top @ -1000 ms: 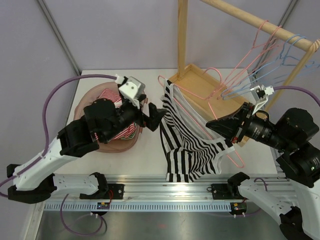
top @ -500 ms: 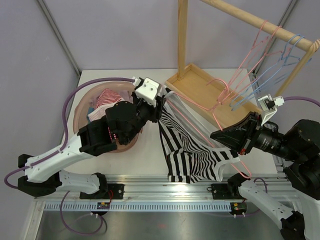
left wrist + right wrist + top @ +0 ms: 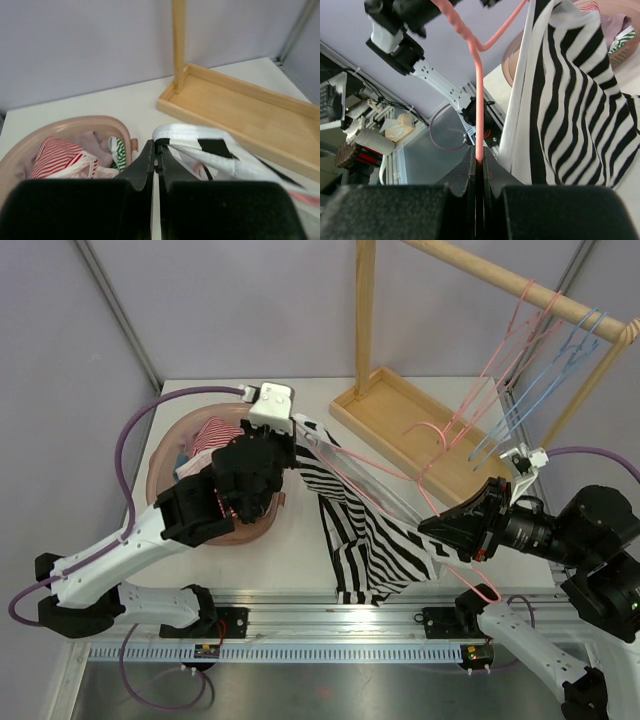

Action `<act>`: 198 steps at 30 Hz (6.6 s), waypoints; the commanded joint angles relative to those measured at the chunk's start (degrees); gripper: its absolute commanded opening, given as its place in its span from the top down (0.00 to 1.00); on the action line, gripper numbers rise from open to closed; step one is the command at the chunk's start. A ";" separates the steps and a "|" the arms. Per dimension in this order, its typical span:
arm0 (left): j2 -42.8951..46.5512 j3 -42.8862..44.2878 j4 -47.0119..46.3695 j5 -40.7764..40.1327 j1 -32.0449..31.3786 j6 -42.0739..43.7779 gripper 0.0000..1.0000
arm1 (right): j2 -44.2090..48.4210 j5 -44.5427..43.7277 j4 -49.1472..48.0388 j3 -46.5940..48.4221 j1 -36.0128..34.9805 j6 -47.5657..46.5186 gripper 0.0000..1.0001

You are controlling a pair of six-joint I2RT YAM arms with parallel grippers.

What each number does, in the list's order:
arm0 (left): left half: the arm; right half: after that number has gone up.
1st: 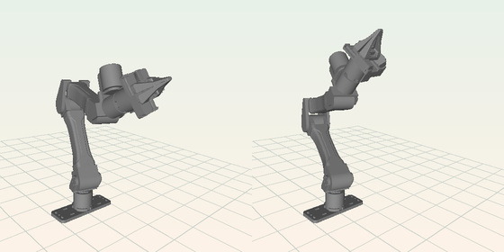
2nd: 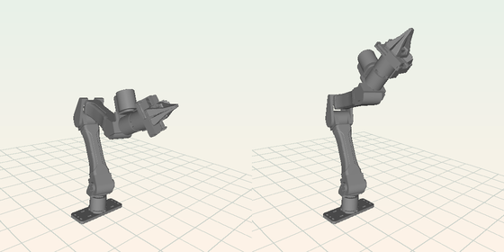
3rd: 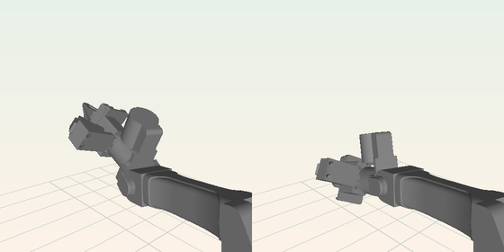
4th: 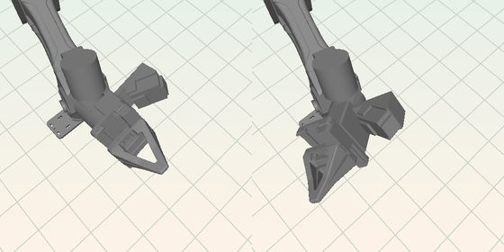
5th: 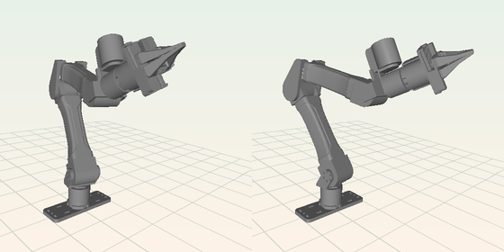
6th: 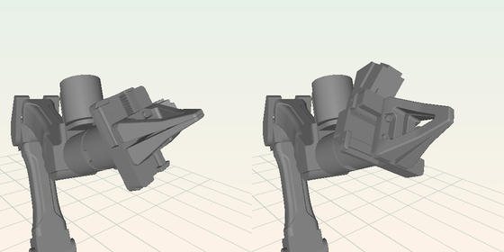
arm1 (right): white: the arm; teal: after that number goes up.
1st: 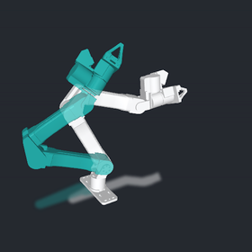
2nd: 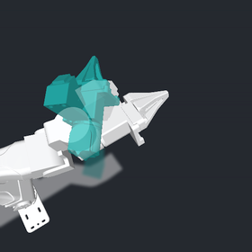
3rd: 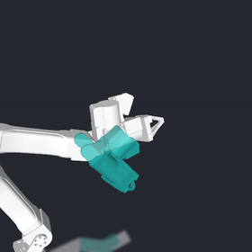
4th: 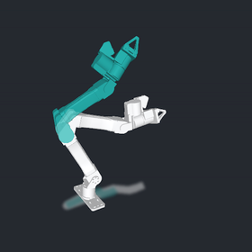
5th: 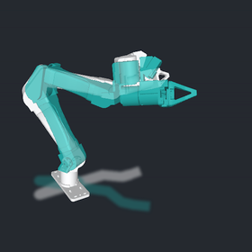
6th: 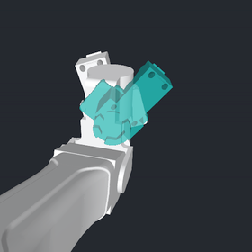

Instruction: Remove the tank top from the hanger

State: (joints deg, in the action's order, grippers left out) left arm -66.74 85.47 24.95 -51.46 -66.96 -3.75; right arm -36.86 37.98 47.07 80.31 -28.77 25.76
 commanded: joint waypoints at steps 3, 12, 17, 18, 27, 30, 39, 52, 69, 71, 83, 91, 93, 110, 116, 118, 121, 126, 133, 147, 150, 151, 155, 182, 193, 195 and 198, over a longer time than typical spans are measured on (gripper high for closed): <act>2.05 3.38 8.79 1.50 10.70 -14.70 1.00 | 7.32 9.91 -4.69 -4.81 -0.32 -3.44 1.00; 2.75 -1.69 5.83 35.95 11.24 -14.98 1.00 | 14.97 5.29 -28.58 -18.25 -0.32 -0.54 1.00; 7.50 -11.72 -3.76 55.13 9.66 -13.83 1.00 | 14.02 -6.83 -54.80 -27.82 -0.32 6.21 1.00; 8.02 -12.78 -4.73 59.59 9.13 -12.61 1.00 | 13.31 -8.17 -59.07 -29.06 -0.32 7.19 0.99; 5.93 -16.84 7.88 24.36 5.87 -21.46 1.00 | 1.10 -27.14 -61.82 -20.32 -0.32 8.09 1.00; 3.55 -16.74 8.81 27.43 8.68 -22.44 1.00 | -5.13 -37.60 -36.13 -7.13 -0.32 6.76 1.00; -6.10 -8.15 11.50 35.64 10.36 -20.42 0.62 | -16.83 -53.34 -12.00 9.41 -0.32 9.93 1.00; 4.93 -4.34 25.14 31.78 10.09 -19.45 0.01 | -35.19 -66.70 -6.37 31.12 -0.32 1.85 1.00; 22.35 -12.78 30.95 29.23 9.65 -18.40 0.01 | -40.66 -67.43 -9.97 24.48 9.88 3.68 1.00; 22.62 -13.49 30.77 28.35 9.65 -18.22 0.01 | -38.64 -66.89 -10.59 21.92 9.88 4.12 1.00; 22.97 -17.09 26.99 30.28 9.65 -18.05 0.01 | -32.92 -62.86 -12.18 16.72 9.88 1.76 0.81; 23.59 -17.62 26.73 27.38 9.74 -18.84 0.01 | -30.55 -51.00 -10.34 20.23 9.79 -0.09 0.07; 22.98 -17.71 26.38 27.73 9.65 -19.19 0.01 | -30.55 -45.49 -7.44 22.50 9.88 -1.06 0.01; 6.13 -26.05 4.42 23.69 -6.15 -22.79 0.01 | -4.11 -4.23 -1.73 4.69 9.79 -10.29 0.01; -7.94 -28.17 -5.78 24.74 -7.92 -24.46 0.01 | 6.00 -8.26 2.84 2.04 9.88 -10.20 0.01; -13.83 -27.73 -7.81 25.36 -7.92 -24.55 0.01 | 6.80 -7.92 4.86 2.30 9.88 -10.55 0.01; -21.13 -27.55 -9.65 26.93 -8.10 -25.52 0.01 | 8.38 -7.22 8.38 2.74 9.88 -11.17 0.01; -31.15 -27.90 -13.52 30.80 -9.41 -28.59 0.01 | 11.55 -7.83 8.74 2.39 9.79 -11.78 0.01; -43.20 -29.31 -17.56 32.65 -11.09 -32.72 0.02 | 12.52 -6.07 5.50 -0.41 9.88 -10.03 0.01; -24.08 -26.69 -4.84 21.59 -10.65 -31.85 1.00 | 14.80 -7.30 4.61 -2.70 9.88 -9.41 0.00; -18.10 -23.43 3.42 17.29 -8.64 -31.85 1.00 | 15.15 -7.48 4.35 -2.97 9.88 -9.15 0.01; -16.60 -21.42 7.27 15.97 -8.02 -32.02 1.00 | 15.15 -7.39 4.35 -2.97 9.88 -9.15 0.01; -8.86 -16.93 14.33 11.74 -3.02 -30.71 1.00 | 15.24 -7.48 4.00 -3.14 9.88 -8.97 0.01; -7.01 -5.32 22.95 42.14 55.62 -18.49 0.01 | 13.13 -6.32 -0.76 -11.67 9.88 -8.44 0.01; 20.76 -6.63 29.44 42.08 55.27 -11.99 0.01 | 9.00 -32.43 9.97 -7.37 9.79 -9.49 0.00; 25.68 -6.55 33.39 40.92 55.27 -10.85 0.01 | 7.95 -34.10 11.90 -5.35 9.88 -10.55 0.01; 31.66 -7.50 38.23 36.89 55.18 -10.57 0.01 | 6.02 -37.62 15.68 -2.10 9.88 -12.22 0.01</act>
State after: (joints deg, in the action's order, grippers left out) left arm -37.32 79.35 55.94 -10.85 -11.64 -16.91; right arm -28.97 6.68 59.66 74.32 -18.74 16.16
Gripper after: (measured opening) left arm 0.987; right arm 0.993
